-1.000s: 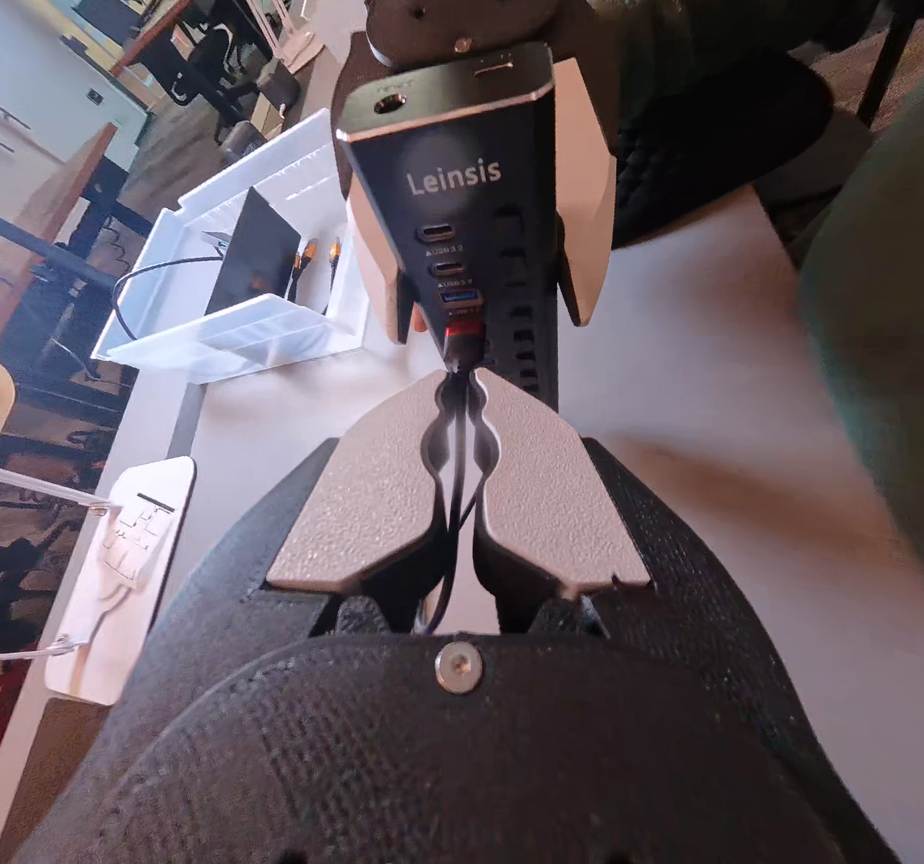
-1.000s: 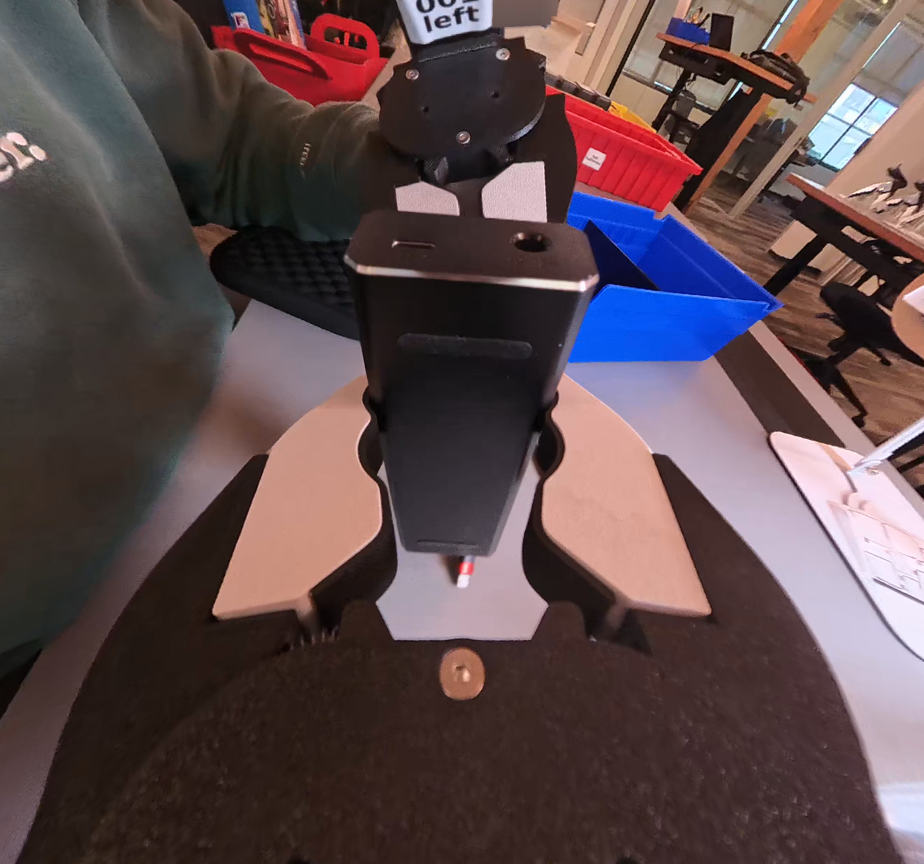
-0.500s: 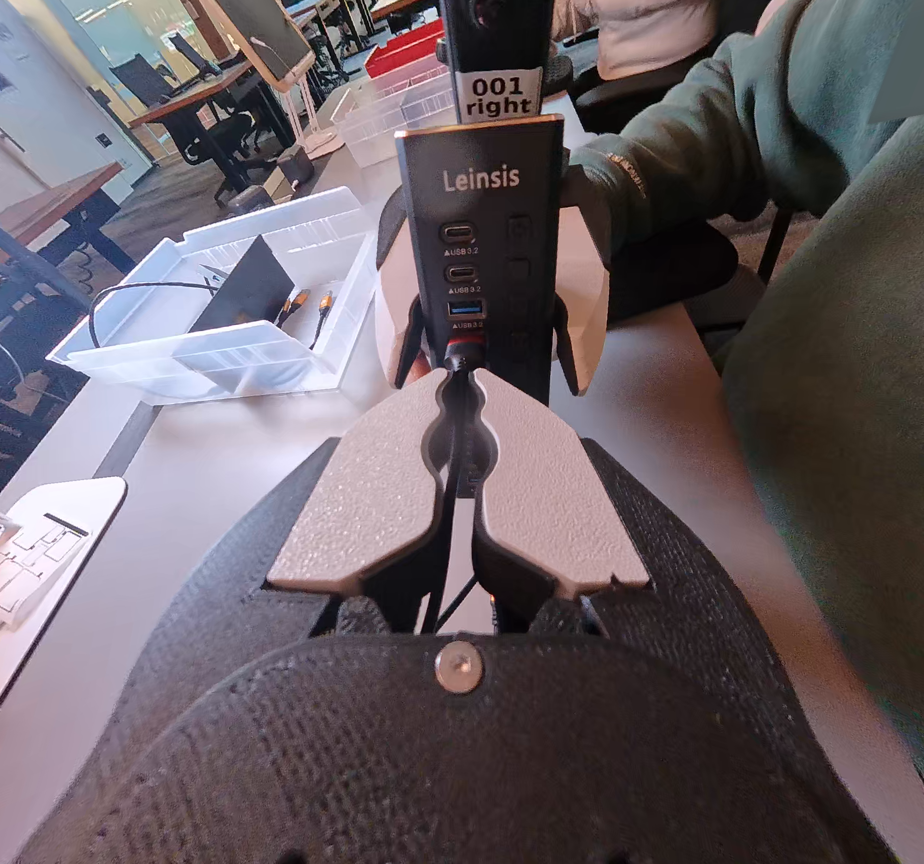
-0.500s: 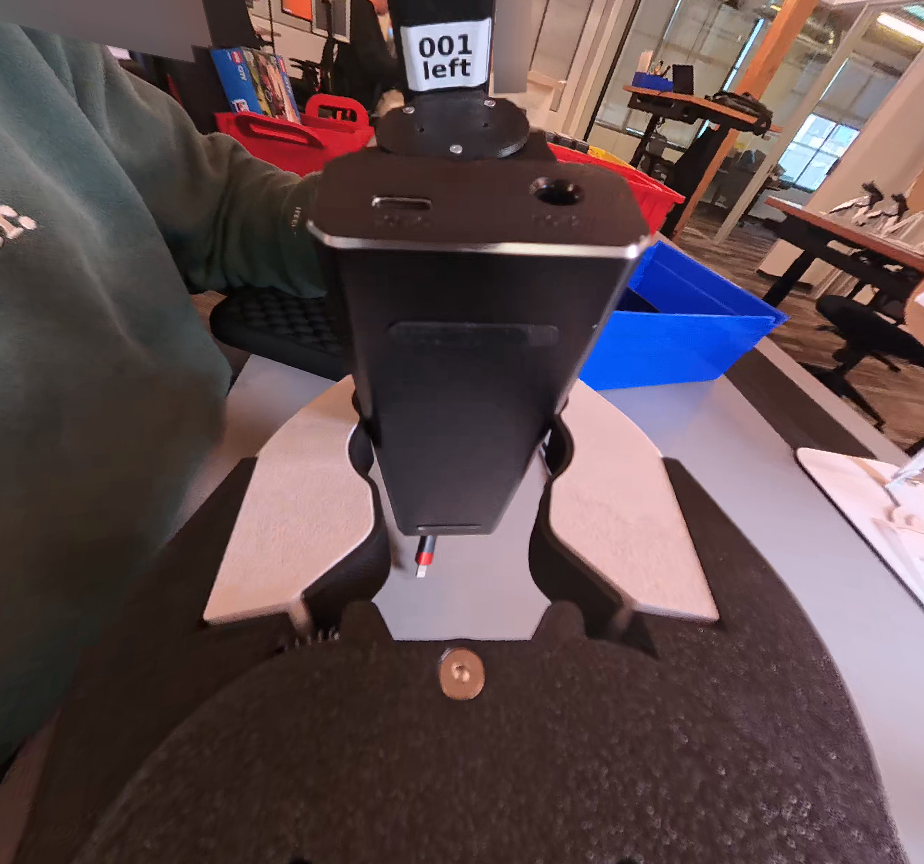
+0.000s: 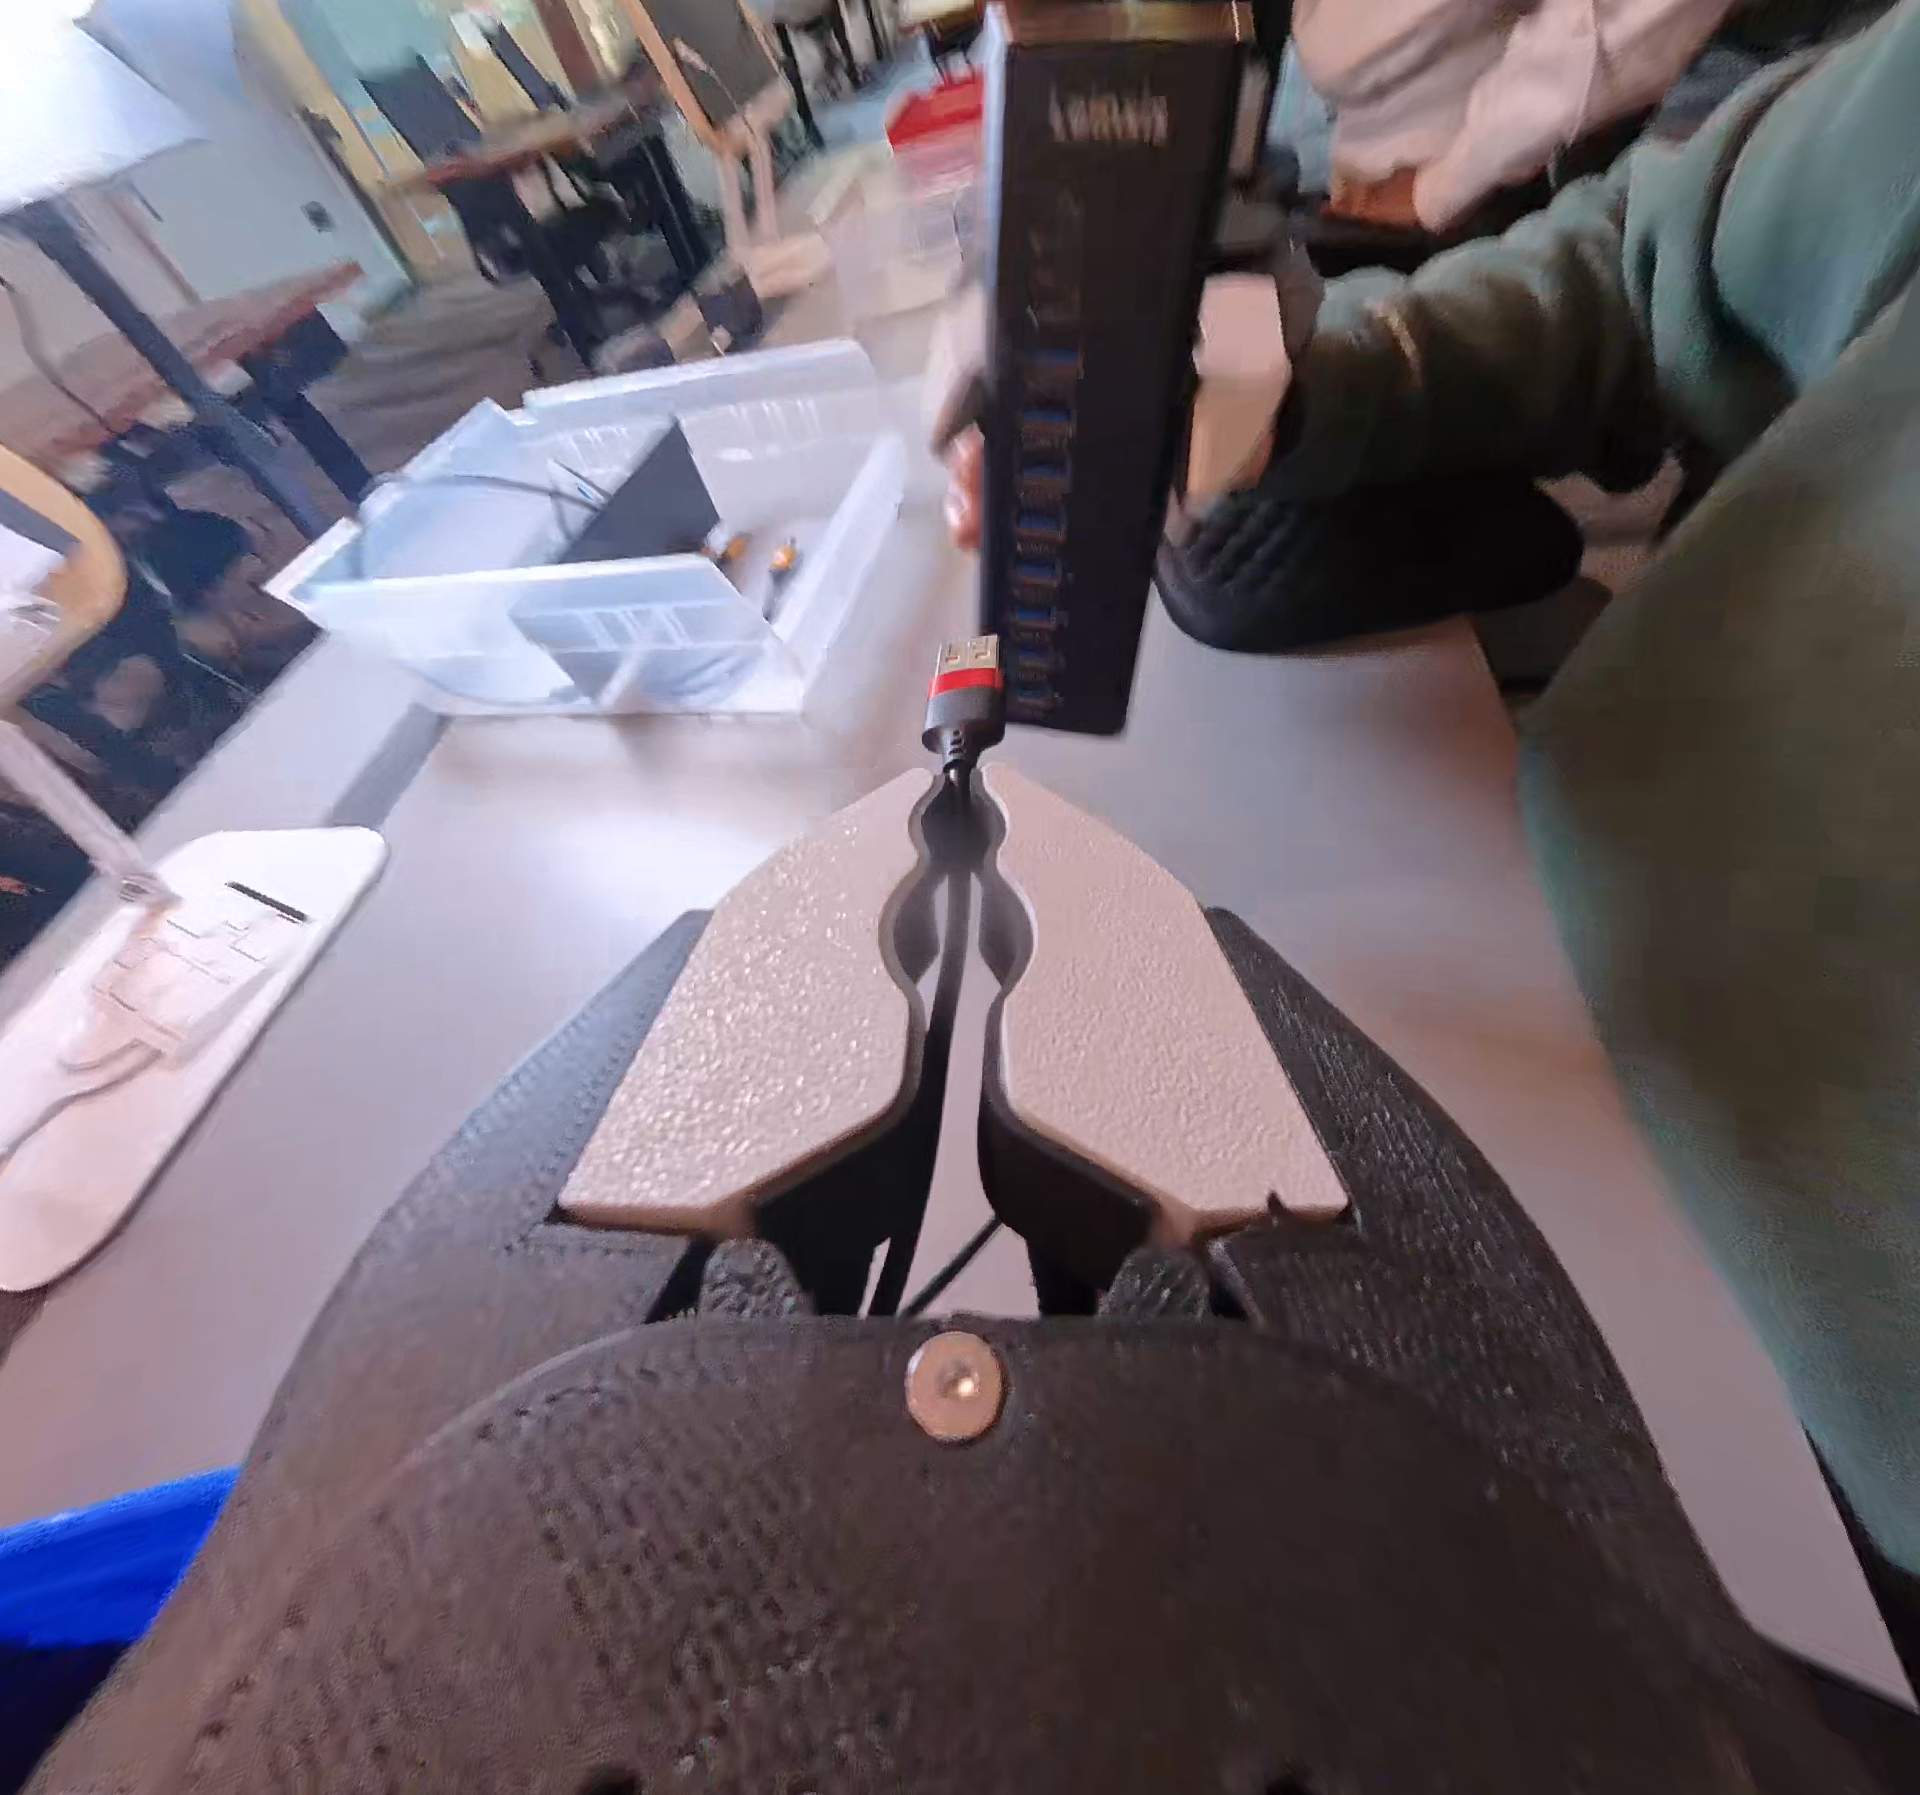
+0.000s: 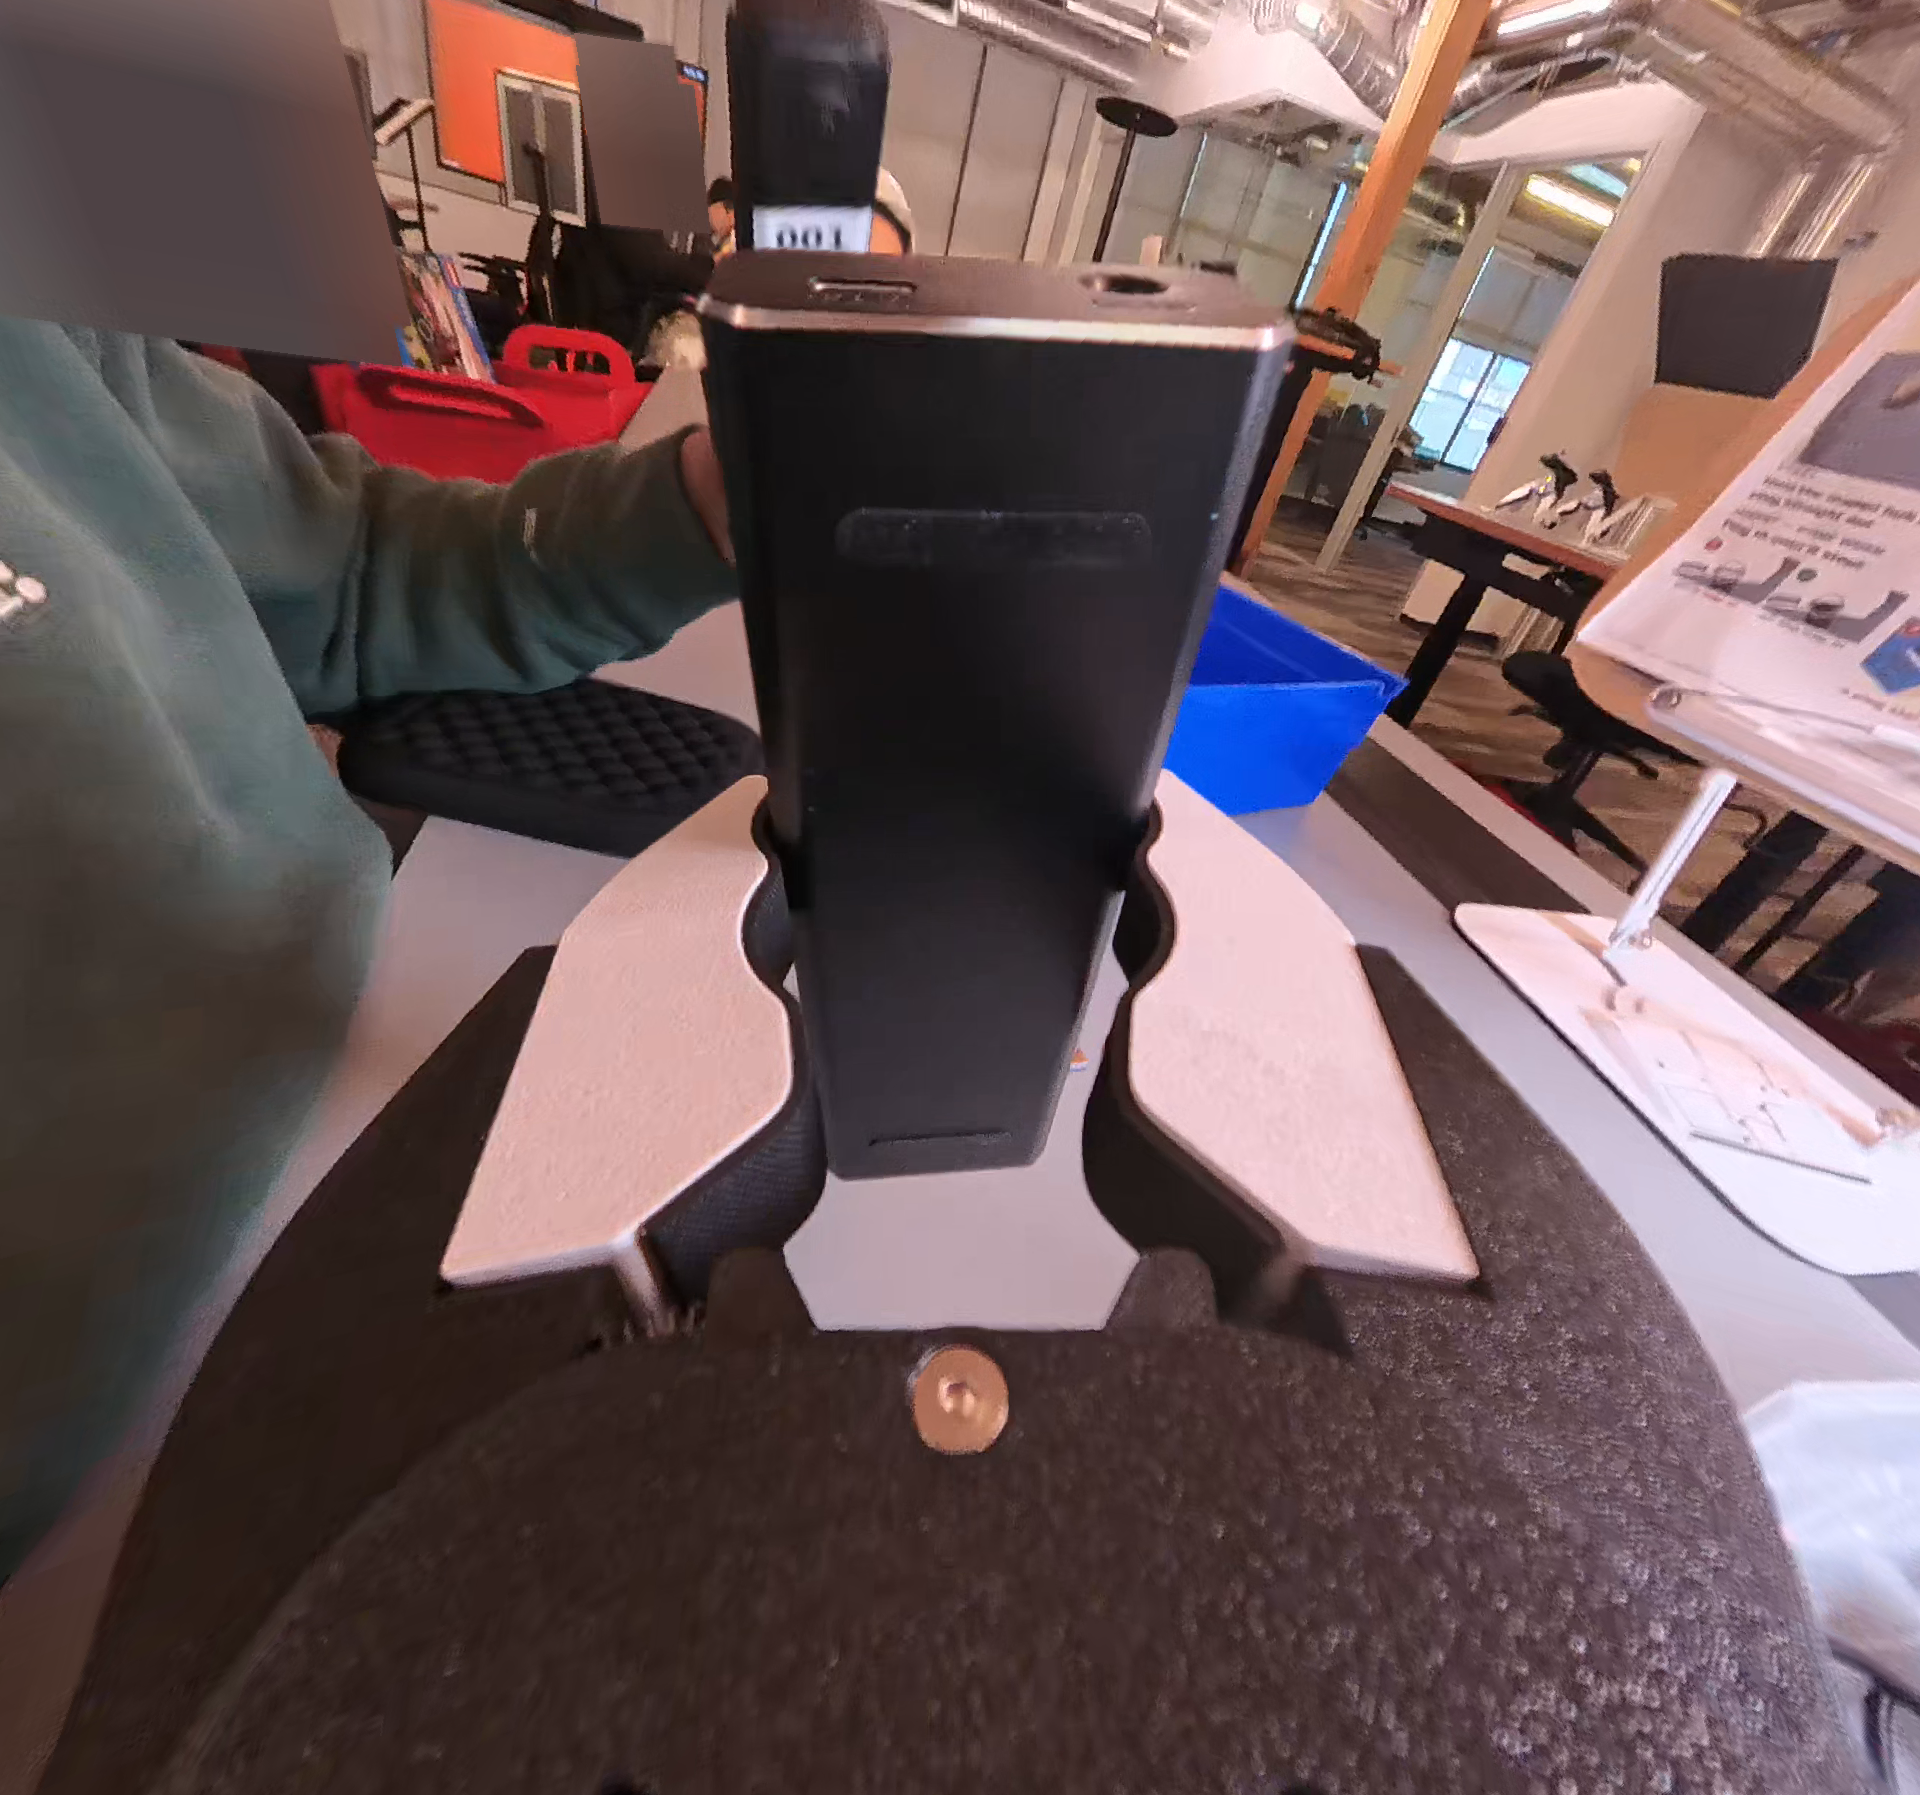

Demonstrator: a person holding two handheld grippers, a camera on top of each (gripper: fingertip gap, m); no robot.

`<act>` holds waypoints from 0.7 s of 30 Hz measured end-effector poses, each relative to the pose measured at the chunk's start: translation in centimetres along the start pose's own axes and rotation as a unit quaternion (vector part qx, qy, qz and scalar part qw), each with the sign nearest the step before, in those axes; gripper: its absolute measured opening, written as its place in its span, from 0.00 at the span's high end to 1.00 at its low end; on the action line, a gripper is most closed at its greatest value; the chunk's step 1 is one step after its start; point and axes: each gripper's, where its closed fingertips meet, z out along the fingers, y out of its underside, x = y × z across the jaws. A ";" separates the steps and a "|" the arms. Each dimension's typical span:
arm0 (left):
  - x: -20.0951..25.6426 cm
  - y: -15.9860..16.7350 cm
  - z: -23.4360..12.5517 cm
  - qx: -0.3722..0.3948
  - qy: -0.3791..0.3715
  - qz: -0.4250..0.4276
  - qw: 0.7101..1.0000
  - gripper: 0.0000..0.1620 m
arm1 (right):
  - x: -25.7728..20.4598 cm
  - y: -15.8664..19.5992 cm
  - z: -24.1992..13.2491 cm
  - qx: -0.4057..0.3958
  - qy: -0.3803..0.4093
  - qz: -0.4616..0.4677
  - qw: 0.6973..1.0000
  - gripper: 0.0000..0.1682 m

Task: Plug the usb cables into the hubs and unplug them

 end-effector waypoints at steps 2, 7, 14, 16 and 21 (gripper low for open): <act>0.4 2.0 0.6 -0.054 0.022 -0.014 0.998 0.98 | 0.8 -1.1 -0.3 0.015 0.002 0.008 1.000 0.63; 0.5 3.6 2.5 -0.074 0.017 -0.029 0.997 0.76 | 1.7 -1.8 -1.3 0.049 0.016 0.034 0.998 0.63; 4.3 2.4 8.9 -0.025 0.053 -0.025 0.998 0.45 | -0.8 -2.8 0.9 0.095 -0.033 0.057 0.993 0.63; 5.0 1.4 10.3 0.002 0.062 -0.026 0.998 0.44 | -1.7 -2.8 1.6 0.099 -0.049 0.060 0.992 0.63; 5.2 1.6 11.4 -0.019 0.068 0.008 0.998 0.56 | -2.7 -2.0 2.2 0.079 -0.059 0.030 0.995 0.63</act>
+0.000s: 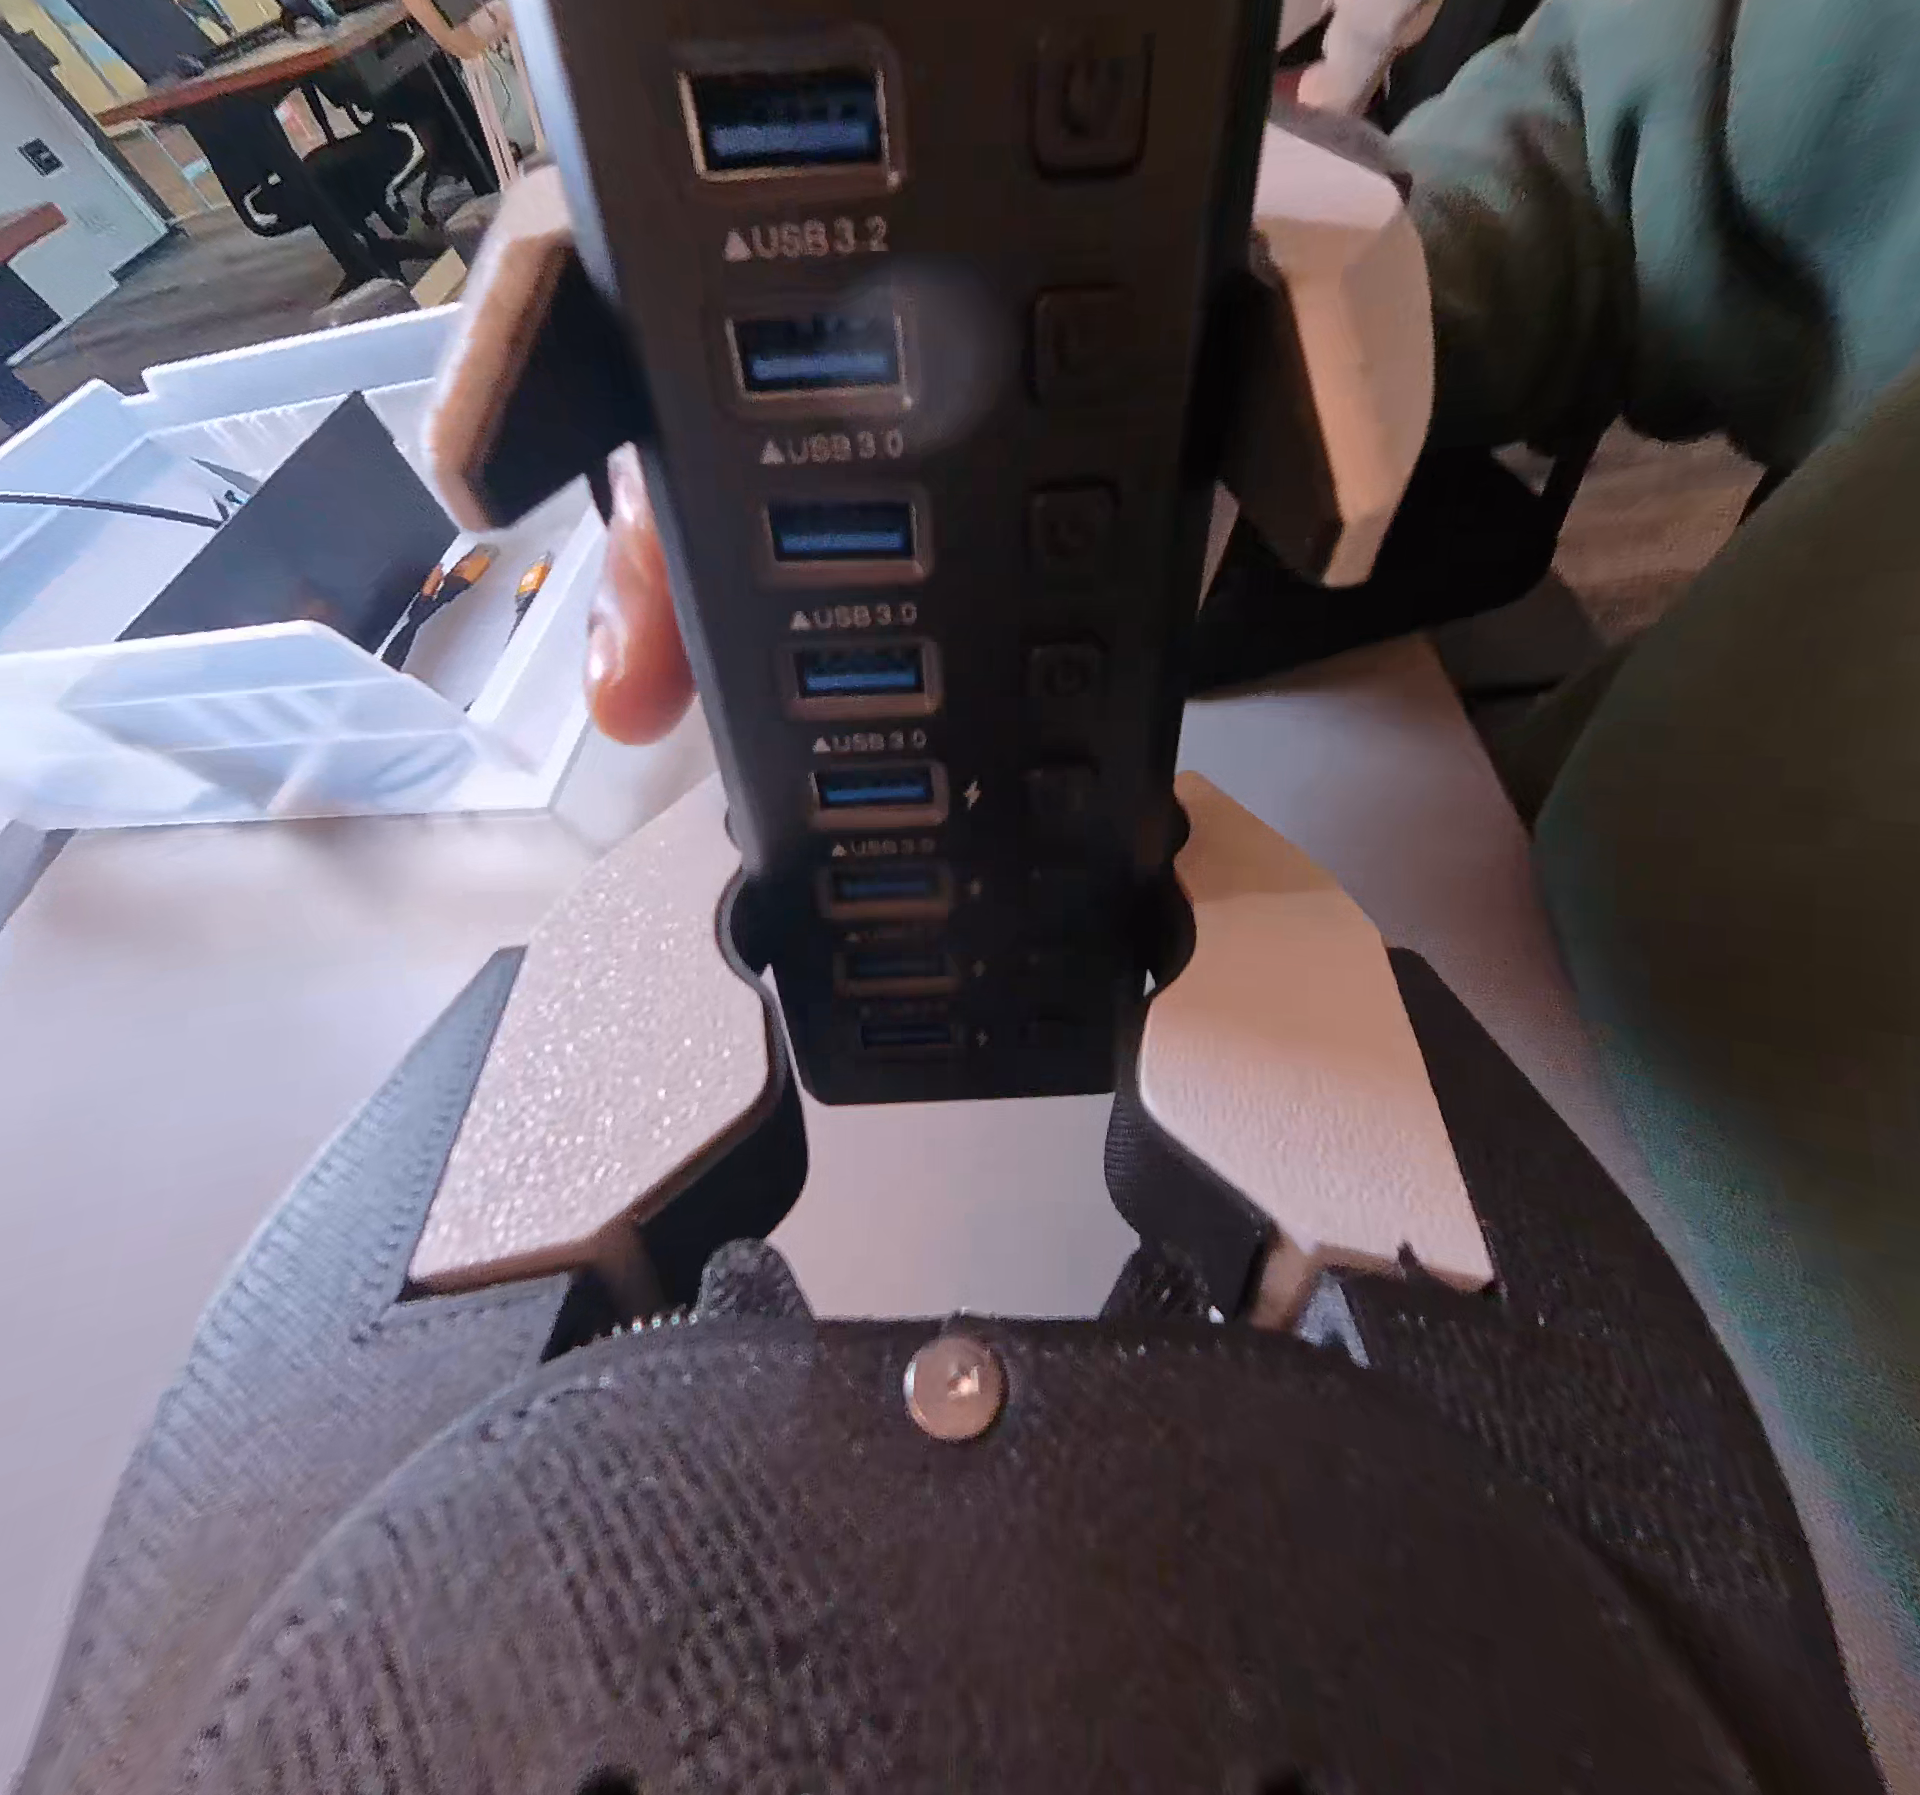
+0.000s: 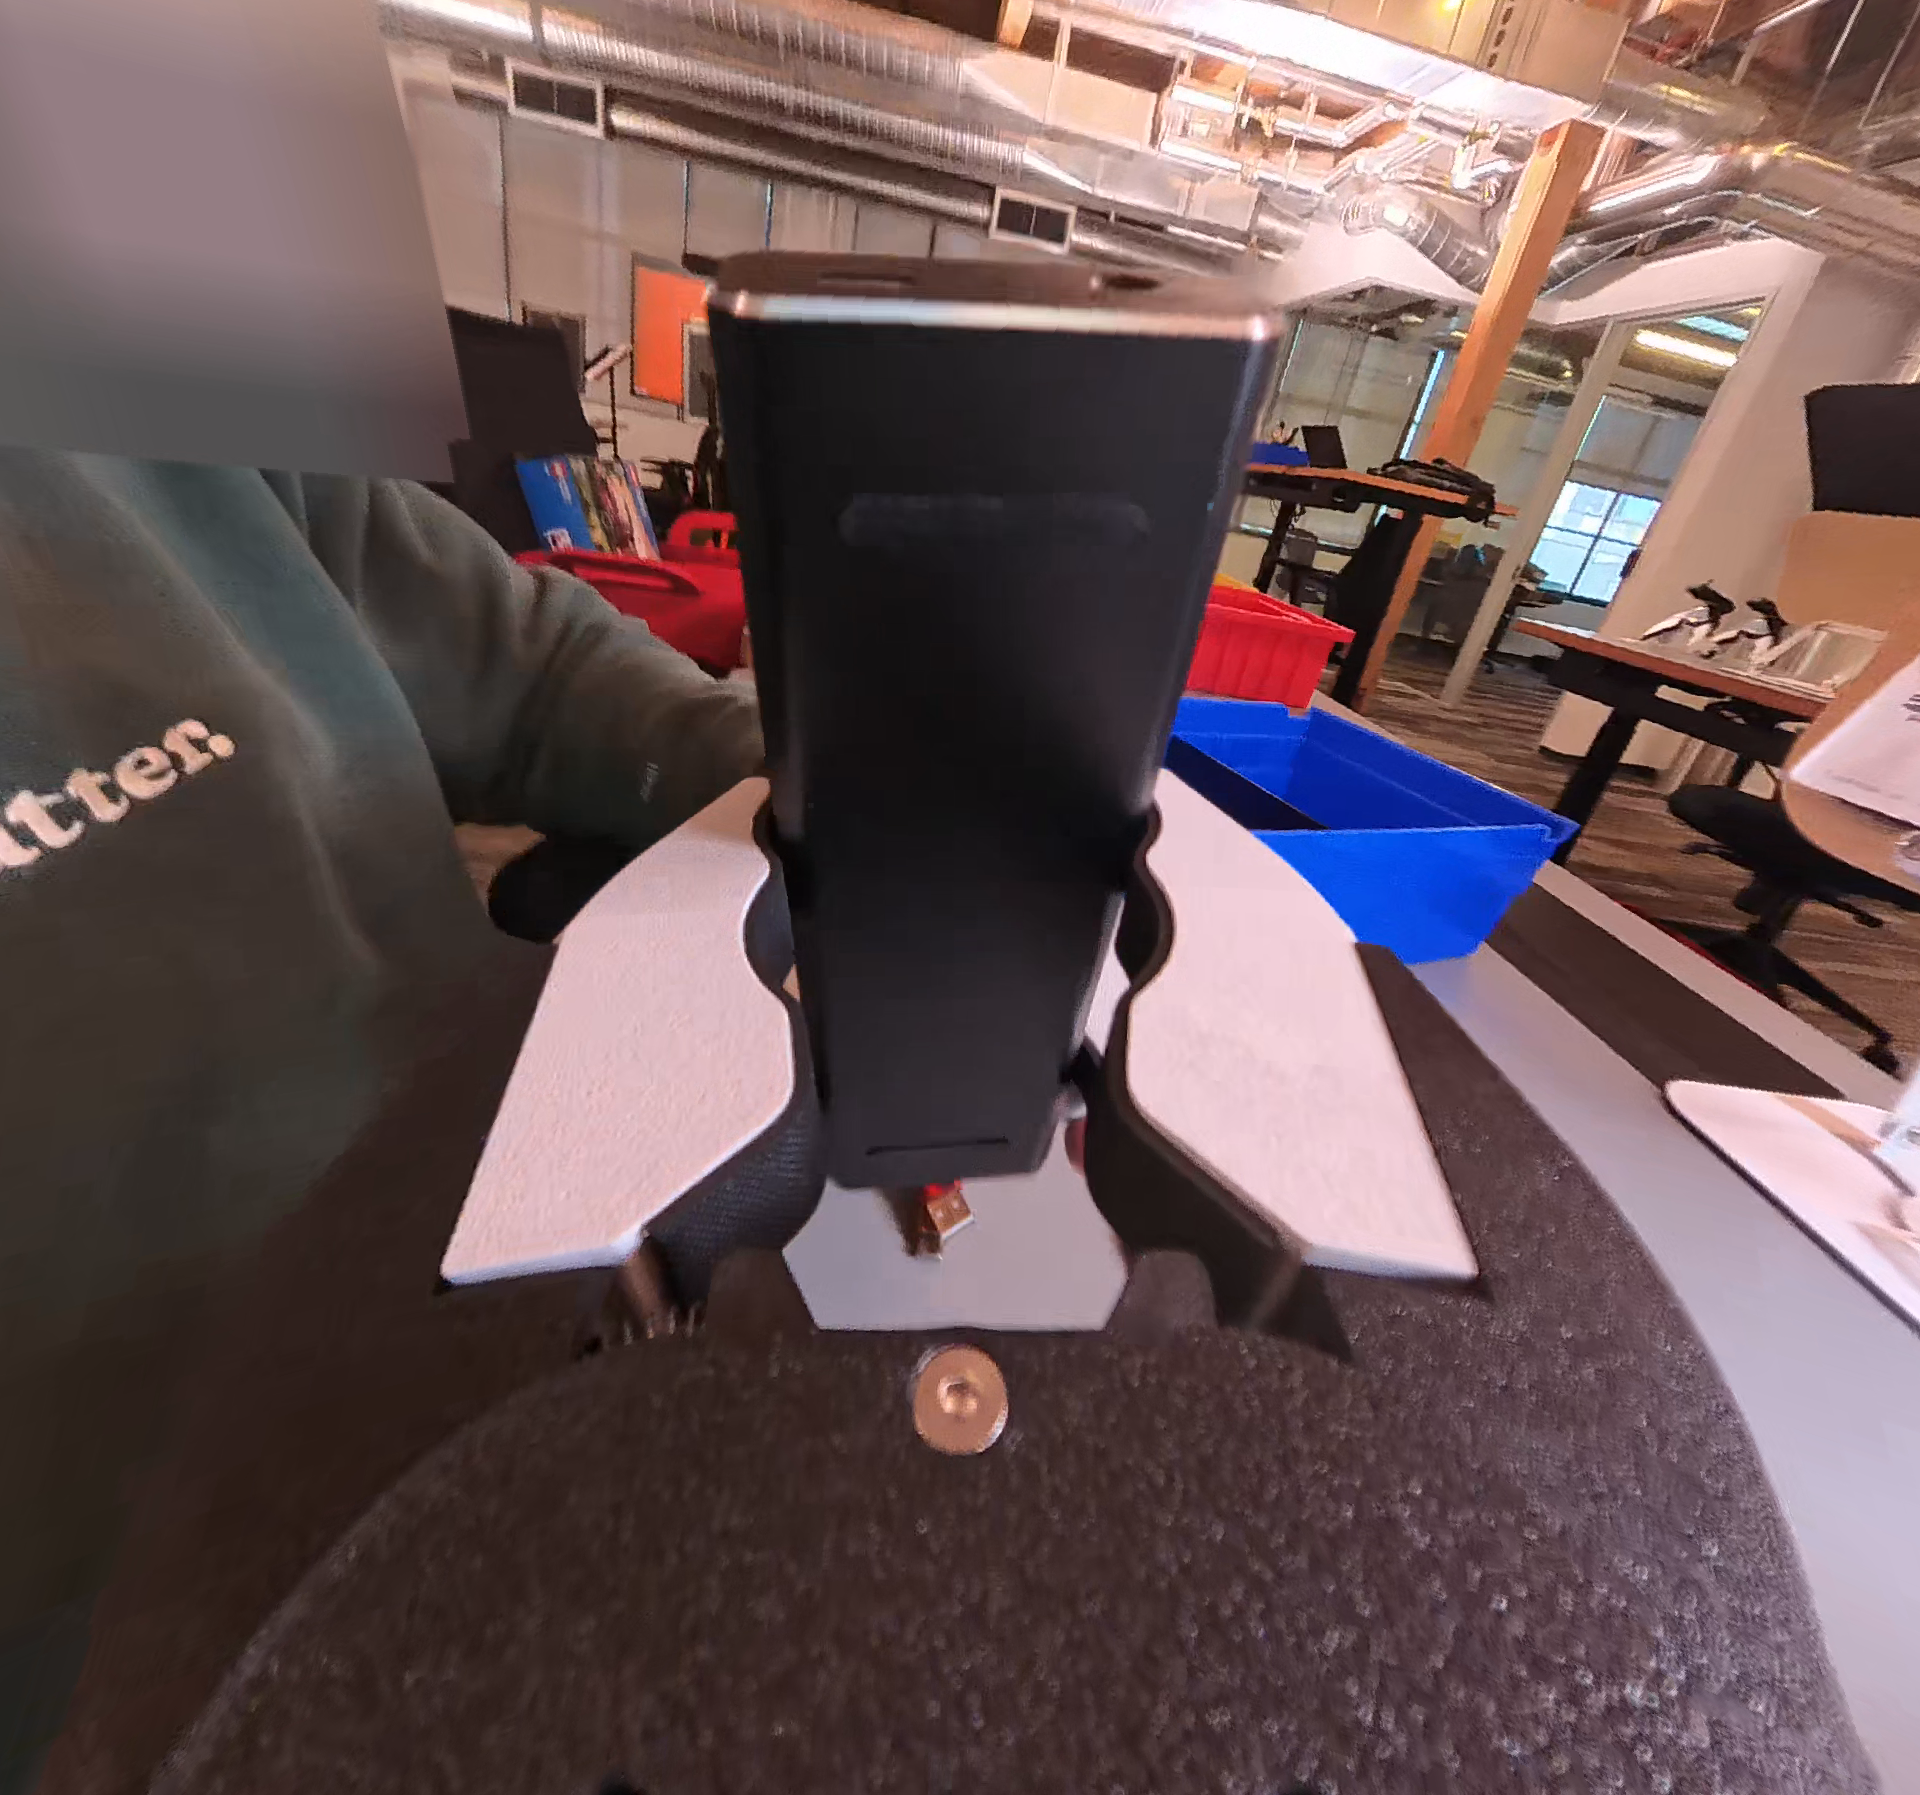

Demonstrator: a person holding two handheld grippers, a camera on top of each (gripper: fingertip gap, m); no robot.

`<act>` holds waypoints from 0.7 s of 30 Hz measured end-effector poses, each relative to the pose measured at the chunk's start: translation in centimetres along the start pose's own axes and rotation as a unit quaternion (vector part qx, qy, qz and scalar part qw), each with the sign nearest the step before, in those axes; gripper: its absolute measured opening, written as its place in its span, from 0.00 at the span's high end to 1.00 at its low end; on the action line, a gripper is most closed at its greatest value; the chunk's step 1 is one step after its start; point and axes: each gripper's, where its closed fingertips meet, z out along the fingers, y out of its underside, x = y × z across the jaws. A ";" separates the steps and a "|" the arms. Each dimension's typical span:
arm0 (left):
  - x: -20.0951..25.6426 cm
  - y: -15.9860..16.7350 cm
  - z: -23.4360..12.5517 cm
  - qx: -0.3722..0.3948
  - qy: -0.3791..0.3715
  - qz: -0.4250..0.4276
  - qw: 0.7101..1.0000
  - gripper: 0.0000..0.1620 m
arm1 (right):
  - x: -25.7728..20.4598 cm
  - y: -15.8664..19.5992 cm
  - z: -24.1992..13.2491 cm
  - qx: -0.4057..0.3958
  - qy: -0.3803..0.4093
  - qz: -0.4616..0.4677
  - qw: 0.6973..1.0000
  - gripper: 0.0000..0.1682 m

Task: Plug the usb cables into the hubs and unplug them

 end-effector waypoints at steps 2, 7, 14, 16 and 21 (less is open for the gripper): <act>-0.3 0.0 -0.9 -0.013 0.002 -0.002 1.000 0.56 | 0.3 0.3 -0.5 -0.014 0.002 0.010 1.000 0.64; -1.3 -1.0 -4.1 -0.021 -0.023 0.003 0.999 0.56 | 1.5 2.8 -2.4 -0.089 0.012 0.030 0.996 0.63; -1.2 -0.4 -6.2 -0.033 -0.033 0.015 0.999 0.56 | 1.6 5.0 -5.0 -0.161 0.019 0.059 0.985 0.63; -1.1 -0.7 -6.4 -0.037 -0.033 0.027 0.998 0.56 | 1.7 5.8 -5.6 -0.199 0.025 0.051 0.978 0.60; -0.9 -0.7 -6.1 -0.079 -0.032 0.074 0.994 0.56 | 1.5 8.2 -5.9 -0.280 0.032 0.023 0.959 0.60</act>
